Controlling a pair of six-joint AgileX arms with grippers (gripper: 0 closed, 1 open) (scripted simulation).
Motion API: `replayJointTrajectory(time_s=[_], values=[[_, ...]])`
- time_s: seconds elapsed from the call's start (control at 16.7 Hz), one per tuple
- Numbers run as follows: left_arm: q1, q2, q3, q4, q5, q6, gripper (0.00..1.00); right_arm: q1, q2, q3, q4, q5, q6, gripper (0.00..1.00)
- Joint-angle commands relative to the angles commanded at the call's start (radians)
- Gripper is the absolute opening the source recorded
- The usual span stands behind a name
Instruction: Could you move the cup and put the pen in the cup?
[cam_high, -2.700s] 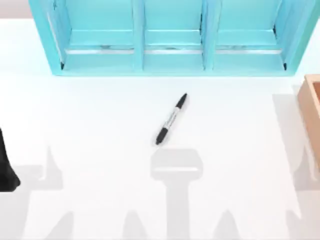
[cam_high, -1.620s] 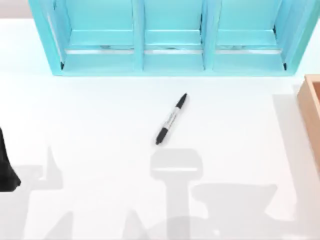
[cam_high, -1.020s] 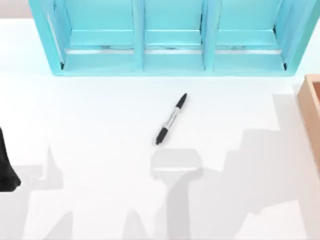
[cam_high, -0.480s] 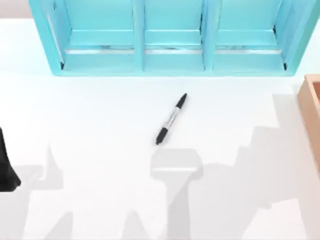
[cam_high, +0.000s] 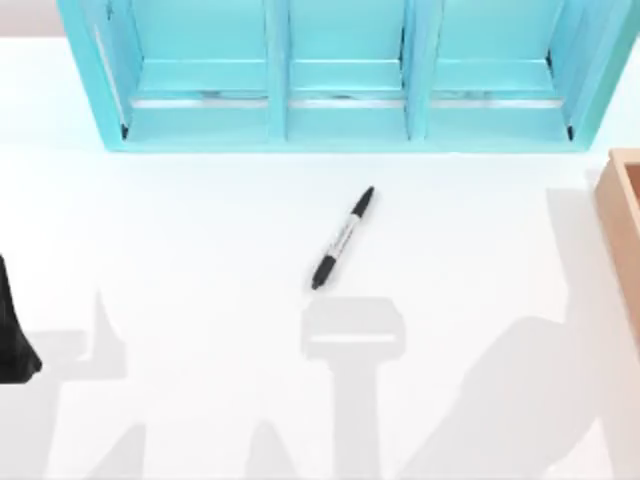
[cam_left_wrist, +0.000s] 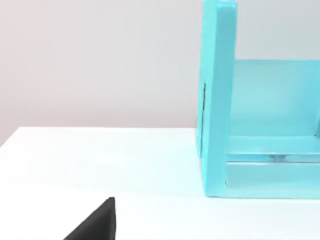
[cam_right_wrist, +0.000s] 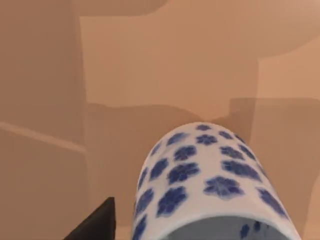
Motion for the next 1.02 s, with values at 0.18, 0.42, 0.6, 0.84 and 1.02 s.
replayJointTrajectory(time_s=[0.18,0.42,0.6,0.84,1.02], values=[[0.000,0.000,0.000,0.000,0.000,0.000,1.00,0.000,0.004,-0.010,0.010,0.000,0.000,1.00],[0.000,0.000,0.000,0.000,0.000,0.000,1.00,0.000,0.004,-0.010,0.010,0.000,0.000,0.85],[0.000,0.000,0.000,0.000,0.000,0.000,1.00,0.000,0.004,-0.010,0.010,0.000,0.000,0.62],[0.000,0.000,0.000,0.000,0.000,0.000,1.00,0.000,0.004,-0.010,0.010,0.000,0.000,0.32],[0.000,0.000,0.000,0.000,0.000,0.000,1.00,0.000,0.004,-0.010,0.010,0.000,0.000,0.10]])
